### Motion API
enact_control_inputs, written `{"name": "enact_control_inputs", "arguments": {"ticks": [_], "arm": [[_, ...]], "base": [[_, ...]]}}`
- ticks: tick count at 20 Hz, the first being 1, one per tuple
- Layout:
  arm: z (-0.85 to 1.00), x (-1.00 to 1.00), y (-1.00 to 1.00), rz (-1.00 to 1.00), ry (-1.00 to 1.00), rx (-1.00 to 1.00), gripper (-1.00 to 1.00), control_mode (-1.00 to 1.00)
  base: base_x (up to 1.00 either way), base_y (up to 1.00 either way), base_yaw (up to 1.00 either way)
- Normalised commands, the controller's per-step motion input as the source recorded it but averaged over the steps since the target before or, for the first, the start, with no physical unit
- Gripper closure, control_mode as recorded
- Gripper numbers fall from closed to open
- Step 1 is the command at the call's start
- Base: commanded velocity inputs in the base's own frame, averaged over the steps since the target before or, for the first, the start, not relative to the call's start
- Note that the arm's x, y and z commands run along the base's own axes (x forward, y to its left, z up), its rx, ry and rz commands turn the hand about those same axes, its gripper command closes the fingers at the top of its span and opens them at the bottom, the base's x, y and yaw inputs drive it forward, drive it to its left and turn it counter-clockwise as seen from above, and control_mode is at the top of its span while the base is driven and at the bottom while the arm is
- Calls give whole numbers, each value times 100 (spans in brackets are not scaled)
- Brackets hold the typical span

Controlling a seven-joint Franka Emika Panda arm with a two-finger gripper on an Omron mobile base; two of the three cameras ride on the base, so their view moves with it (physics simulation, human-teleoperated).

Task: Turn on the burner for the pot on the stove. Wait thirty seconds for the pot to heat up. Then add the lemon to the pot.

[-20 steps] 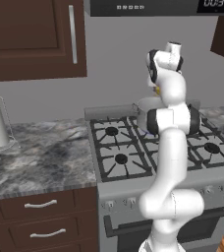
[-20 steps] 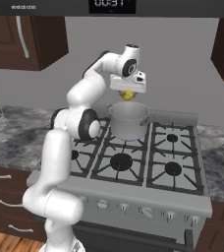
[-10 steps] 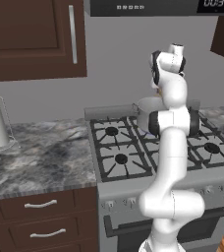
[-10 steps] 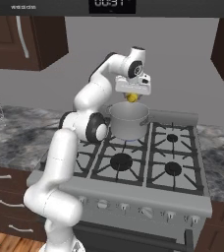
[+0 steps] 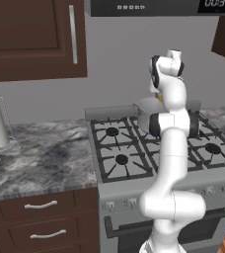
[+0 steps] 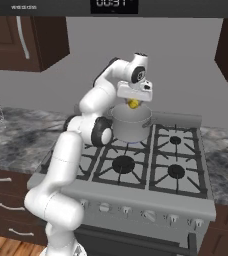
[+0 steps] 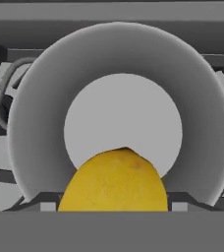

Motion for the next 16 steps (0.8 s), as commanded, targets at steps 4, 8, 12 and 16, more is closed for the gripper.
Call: {"name": "enact_control_inputs", "arguments": {"ticks": [4,8,12,16], "arm": [[-49,0,13,0,0,0,100,-100],[-33,0,3,0,-8,0,100,-100],[-28,11,0,0,-14,-1,100,-100],[-41,8,0,0,-16,-3,100,-100]], "base": [[0,0,0],[0,0,0],[0,0,0],[0,0,0]]}}
